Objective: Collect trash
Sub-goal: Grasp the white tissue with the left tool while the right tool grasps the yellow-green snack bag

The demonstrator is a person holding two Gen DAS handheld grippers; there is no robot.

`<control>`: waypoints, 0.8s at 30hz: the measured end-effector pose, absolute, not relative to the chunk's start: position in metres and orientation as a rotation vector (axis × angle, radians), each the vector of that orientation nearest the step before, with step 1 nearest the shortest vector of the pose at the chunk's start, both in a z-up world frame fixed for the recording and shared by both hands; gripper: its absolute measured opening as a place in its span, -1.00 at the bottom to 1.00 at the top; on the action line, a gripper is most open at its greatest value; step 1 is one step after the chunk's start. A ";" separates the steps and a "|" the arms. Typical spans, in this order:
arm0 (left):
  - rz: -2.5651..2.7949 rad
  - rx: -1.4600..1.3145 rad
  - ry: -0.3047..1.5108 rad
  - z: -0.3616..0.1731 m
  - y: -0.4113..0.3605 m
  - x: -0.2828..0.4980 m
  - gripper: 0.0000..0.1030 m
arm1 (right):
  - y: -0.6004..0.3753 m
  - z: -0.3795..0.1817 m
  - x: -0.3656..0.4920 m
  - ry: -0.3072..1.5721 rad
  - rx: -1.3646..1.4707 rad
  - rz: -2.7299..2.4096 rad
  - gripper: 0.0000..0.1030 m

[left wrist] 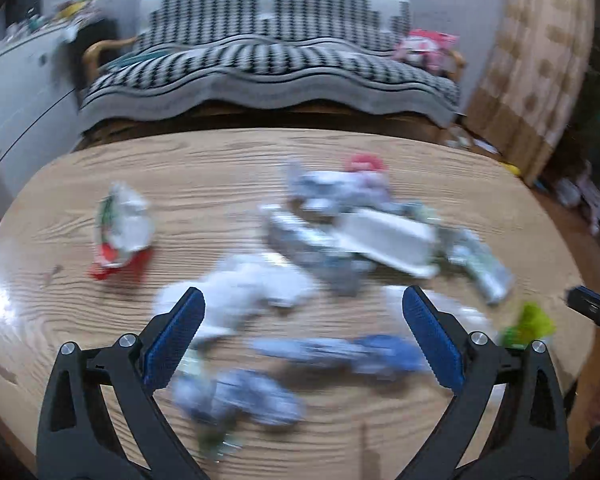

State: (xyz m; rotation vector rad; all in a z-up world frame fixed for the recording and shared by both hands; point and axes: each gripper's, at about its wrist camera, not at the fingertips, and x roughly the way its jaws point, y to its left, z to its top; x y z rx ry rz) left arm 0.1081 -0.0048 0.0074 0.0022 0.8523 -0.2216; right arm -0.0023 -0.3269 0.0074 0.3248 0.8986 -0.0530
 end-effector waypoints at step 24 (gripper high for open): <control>-0.125 -0.029 1.067 -0.055 0.048 0.173 -0.44 | -0.305 -0.014 0.013 0.977 0.295 -0.054 0.65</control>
